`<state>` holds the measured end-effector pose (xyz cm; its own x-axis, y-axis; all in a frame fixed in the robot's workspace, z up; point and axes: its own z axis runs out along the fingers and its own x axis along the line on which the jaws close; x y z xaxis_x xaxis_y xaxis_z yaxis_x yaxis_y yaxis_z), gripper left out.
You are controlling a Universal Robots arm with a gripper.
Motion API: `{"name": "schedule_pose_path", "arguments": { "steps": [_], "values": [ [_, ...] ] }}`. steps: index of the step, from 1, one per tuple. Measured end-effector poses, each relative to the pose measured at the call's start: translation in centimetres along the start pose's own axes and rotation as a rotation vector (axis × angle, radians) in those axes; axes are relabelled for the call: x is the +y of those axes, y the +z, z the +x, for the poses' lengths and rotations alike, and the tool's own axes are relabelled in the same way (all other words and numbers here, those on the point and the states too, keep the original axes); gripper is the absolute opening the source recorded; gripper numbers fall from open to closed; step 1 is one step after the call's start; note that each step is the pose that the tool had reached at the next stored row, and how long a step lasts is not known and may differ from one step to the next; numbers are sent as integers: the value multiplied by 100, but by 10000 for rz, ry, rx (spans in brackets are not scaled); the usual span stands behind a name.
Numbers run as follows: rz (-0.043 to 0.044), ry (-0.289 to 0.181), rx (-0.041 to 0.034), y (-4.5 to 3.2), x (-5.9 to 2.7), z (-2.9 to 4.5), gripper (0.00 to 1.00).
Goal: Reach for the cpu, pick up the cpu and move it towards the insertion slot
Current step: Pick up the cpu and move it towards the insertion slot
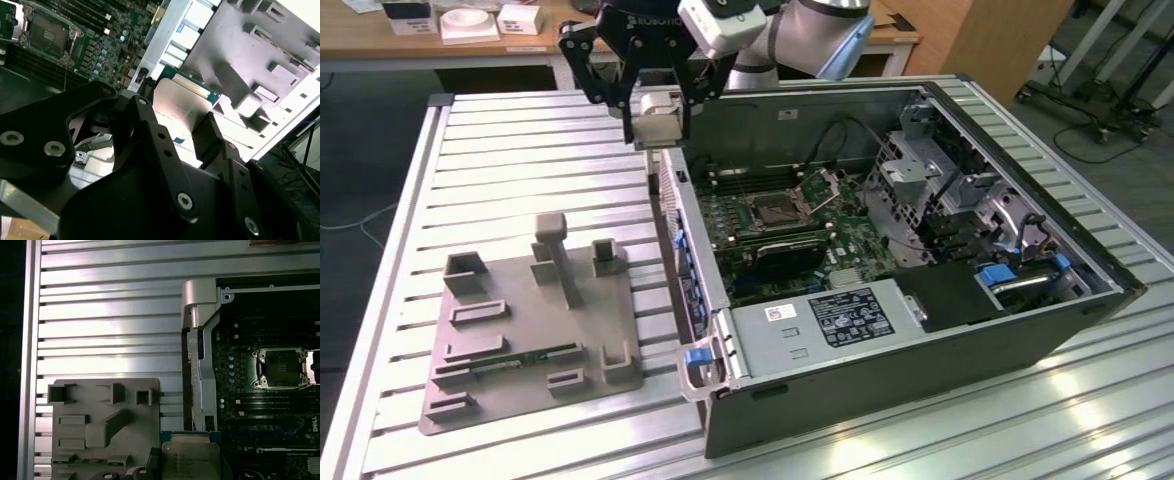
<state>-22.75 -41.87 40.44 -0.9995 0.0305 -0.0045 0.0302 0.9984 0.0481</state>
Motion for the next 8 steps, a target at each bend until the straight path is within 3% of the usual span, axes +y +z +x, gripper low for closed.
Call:
{"name": "schedule_pose_path", "arguments": {
  "steps": [8],
  "values": [
    [0,0,0,16,250,8,55]
  ]
}}
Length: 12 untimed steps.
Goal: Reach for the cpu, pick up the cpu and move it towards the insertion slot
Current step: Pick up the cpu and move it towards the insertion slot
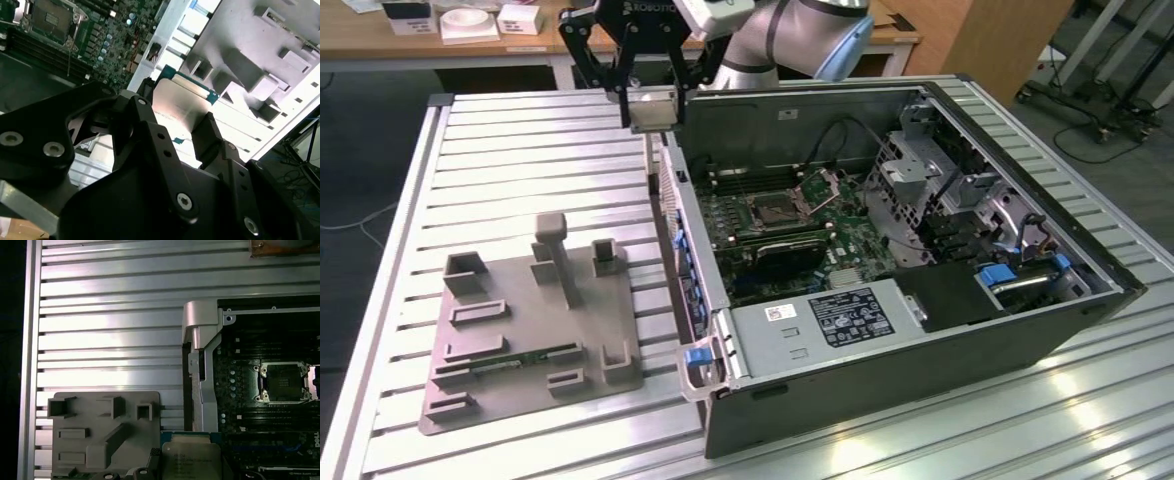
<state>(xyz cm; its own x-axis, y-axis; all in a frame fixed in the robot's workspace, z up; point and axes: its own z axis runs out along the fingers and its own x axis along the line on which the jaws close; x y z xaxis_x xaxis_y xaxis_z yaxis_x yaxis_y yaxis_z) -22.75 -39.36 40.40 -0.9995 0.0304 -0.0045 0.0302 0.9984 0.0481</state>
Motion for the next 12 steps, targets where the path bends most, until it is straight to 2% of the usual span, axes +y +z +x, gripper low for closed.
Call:
{"name": "schedule_pose_path", "arguments": {
  "steps": [12],
  "values": [
    [-1,0,-25,5,115,-14,55]
  ]
}}
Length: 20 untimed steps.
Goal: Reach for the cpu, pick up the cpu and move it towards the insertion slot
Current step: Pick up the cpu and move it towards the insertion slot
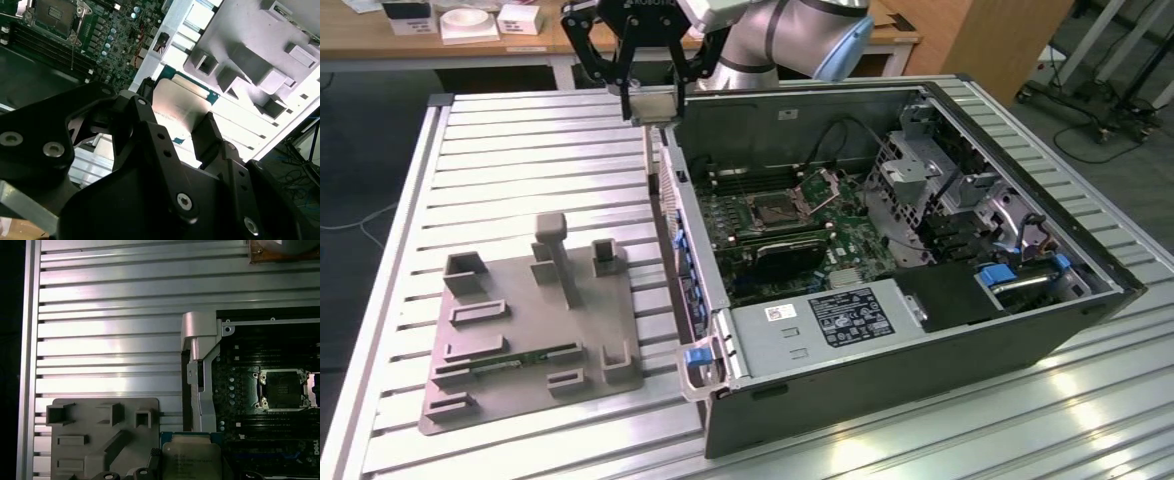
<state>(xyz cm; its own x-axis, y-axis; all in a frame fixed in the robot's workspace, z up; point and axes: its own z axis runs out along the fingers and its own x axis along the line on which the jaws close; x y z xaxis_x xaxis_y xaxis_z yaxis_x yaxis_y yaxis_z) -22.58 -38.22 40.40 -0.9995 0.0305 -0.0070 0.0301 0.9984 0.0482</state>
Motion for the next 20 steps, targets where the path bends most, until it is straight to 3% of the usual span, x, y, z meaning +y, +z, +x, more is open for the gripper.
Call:
{"name": "schedule_pose_path", "arguments": {
  "steps": [20],
  "values": [
    [1,-2,-14,4,32,32,55]
  ]
}}
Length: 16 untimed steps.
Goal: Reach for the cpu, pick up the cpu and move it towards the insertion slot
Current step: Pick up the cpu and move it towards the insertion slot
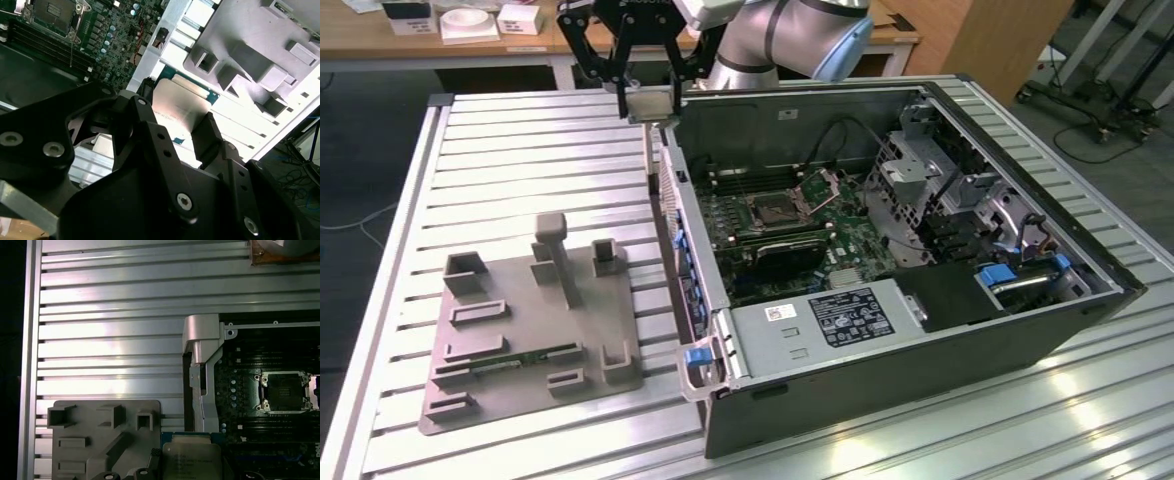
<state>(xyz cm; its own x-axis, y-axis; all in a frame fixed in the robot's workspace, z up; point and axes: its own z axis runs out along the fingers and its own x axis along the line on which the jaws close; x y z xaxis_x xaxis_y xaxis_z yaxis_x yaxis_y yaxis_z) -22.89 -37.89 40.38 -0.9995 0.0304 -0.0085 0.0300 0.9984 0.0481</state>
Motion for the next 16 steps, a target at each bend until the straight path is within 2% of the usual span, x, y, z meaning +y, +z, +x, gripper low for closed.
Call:
{"name": "schedule_pose_path", "arguments": {
  "steps": [16],
  "values": [
    [0,1,-2,43,74,-123,55]
  ]
}}
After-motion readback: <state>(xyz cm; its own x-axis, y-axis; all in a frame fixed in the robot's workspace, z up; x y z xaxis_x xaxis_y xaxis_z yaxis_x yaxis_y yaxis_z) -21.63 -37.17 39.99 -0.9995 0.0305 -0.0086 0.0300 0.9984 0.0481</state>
